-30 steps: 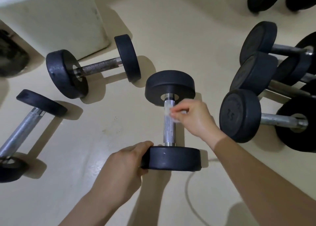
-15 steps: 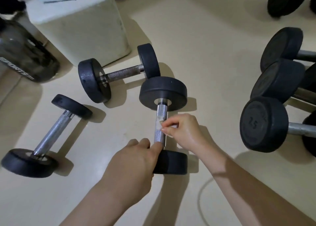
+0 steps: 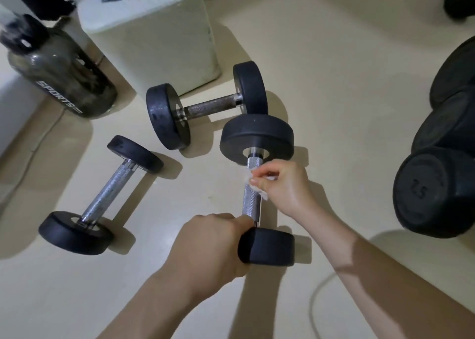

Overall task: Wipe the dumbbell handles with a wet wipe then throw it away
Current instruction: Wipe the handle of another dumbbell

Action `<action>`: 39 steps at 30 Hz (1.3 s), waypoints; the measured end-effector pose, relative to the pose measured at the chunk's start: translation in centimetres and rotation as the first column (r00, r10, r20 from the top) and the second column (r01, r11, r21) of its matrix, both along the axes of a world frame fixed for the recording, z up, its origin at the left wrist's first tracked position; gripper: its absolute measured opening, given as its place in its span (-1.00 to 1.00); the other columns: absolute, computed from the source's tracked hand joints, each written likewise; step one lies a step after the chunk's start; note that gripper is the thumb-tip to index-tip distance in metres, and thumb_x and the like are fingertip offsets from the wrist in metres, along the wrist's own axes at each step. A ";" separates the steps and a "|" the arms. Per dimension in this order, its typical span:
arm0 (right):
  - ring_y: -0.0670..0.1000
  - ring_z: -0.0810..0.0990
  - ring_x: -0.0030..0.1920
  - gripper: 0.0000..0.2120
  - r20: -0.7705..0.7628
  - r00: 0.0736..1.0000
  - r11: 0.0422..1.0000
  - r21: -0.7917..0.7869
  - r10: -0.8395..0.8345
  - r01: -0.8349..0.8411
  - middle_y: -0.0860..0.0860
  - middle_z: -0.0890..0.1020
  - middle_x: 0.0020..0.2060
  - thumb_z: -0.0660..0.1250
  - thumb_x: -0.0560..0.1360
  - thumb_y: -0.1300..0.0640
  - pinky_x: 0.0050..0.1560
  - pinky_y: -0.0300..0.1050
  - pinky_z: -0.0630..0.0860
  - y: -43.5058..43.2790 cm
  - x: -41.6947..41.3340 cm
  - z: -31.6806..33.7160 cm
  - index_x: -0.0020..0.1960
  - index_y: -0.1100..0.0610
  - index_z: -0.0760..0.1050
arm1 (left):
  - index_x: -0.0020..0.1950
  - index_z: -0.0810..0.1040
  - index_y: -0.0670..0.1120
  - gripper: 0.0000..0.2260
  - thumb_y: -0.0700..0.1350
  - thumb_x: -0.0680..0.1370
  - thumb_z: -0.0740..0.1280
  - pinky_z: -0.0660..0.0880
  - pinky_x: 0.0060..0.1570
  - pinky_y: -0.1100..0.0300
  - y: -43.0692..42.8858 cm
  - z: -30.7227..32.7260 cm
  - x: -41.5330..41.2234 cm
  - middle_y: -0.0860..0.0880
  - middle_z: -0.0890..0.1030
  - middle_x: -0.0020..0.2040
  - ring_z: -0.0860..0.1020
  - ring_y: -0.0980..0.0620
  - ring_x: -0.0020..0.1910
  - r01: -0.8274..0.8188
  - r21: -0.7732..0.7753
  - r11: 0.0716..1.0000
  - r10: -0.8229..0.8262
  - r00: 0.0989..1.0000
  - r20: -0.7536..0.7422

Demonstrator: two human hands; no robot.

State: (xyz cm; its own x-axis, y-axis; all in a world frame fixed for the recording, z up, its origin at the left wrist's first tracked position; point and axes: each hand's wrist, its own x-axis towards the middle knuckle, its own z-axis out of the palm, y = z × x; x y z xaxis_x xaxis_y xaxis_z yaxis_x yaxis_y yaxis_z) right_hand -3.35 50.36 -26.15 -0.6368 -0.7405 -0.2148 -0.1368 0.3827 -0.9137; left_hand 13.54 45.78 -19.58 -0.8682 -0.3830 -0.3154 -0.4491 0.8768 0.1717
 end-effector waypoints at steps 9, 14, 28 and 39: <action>-0.26 0.54 -0.22 -0.91 -0.148 0.981 0.991 -0.019 0.129 -0.133 -0.04 0.58 -0.25 0.47 0.35 0.33 -0.21 -0.49 0.43 2.6 1.6 -0.2 -0.27 0.17 0.64 | -0.07 0.58 0.15 -0.50 0.09 -0.01 0.46 0.27 -0.67 0.25 4.8 -1.0 2.2 0.10 0.49 -0.46 0.44 0.01 -0.58 0.070 0.061 0.996 -0.077 0.989 0.128; -0.26 0.54 -0.27 -0.91 -0.128 0.983 0.991 0.004 0.131 -0.132 -0.07 0.61 -0.31 0.49 0.35 0.30 -0.25 -0.52 0.35 5.4 3.1 0.1 -0.27 0.13 0.65 | -0.13 0.55 0.11 -0.55 0.07 0.00 0.46 0.14 -0.57 0.27 5.0 -0.4 2.0 0.08 0.47 -0.47 0.42 -0.01 -0.59 0.070 0.058 0.996 -0.077 0.990 0.121; -0.17 0.56 -0.21 -0.92 -0.180 0.977 0.994 0.017 0.114 -0.112 -0.08 0.52 -0.25 0.40 0.42 0.29 -0.17 -0.31 0.47 2.4 4.5 0.6 -0.23 0.16 0.62 | 0.12 0.46 0.21 -0.61 -0.01 0.31 0.38 0.44 -0.16 0.27 3.1 0.2 5.7 0.17 0.58 -0.08 0.49 0.15 -0.12 -0.170 0.286 0.943 0.189 0.981 -0.042; -0.17 0.49 -0.41 -0.91 -0.064 0.978 0.973 0.136 0.198 -0.188 0.01 0.61 -0.31 0.50 0.39 0.15 -0.41 -0.51 0.35 4.8 6.0 1.3 -0.15 0.12 0.61 | 0.32 0.28 0.36 -0.46 0.45 0.38 0.17 0.23 -0.02 0.30 5.1 0.9 6.2 0.15 0.41 0.08 0.30 0.04 0.03 -0.227 0.187 0.956 0.246 0.966 -0.084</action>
